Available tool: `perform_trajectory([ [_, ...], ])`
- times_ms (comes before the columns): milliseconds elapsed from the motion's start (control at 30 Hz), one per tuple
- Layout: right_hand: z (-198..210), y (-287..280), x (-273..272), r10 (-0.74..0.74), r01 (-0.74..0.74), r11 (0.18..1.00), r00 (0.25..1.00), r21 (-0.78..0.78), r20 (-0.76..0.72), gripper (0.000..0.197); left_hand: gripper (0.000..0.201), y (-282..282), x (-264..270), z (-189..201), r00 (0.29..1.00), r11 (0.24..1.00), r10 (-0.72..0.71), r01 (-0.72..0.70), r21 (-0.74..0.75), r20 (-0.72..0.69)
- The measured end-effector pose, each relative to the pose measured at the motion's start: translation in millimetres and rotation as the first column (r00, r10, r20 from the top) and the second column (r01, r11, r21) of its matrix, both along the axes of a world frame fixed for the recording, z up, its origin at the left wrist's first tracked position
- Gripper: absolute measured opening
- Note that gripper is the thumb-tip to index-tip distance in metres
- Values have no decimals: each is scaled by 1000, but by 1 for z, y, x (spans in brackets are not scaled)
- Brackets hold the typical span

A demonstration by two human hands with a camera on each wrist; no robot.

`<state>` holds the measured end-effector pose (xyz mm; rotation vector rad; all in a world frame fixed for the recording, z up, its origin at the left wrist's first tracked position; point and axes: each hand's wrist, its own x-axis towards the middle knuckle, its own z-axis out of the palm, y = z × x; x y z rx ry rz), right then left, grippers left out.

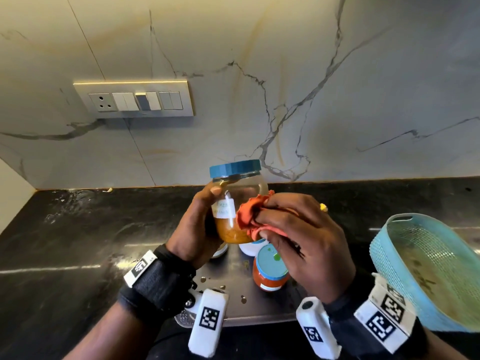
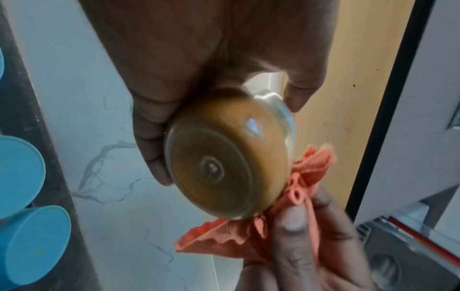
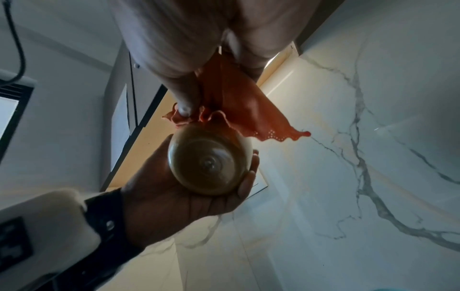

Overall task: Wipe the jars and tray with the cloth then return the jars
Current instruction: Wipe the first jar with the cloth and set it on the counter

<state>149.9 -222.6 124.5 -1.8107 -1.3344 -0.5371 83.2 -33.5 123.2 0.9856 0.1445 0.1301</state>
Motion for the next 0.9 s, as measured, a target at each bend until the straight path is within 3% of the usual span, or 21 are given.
perform_trajectory([
  [167,7,0,3,-35,35,999,999,-2,22,23,107,9,2,-1,997,991,-52,45,129,49],
  [267,12,3,6,-48,47,999,998,9,38,20,92,9,1,0,997,984,-39,27,174,69],
  [433,26,17,26,-115,128,984,987,121,-108,18,84,0,4,-3,995,981,55,-69,180,78],
  [633,6,8,-1,55,-49,997,994,-58,98,17,86,9,7,-6,993,988,116,-118,101,25],
  [733,14,10,17,6,-5,1000,999,24,-42,18,92,3,6,-7,996,992,89,-91,85,26],
  [833,21,17,32,-22,61,986,971,157,-239,19,72,-2,8,-6,996,992,74,-79,100,55],
  [900,19,19,24,-12,56,982,970,178,-242,20,73,-1,11,-5,993,992,91,-97,78,76],
])
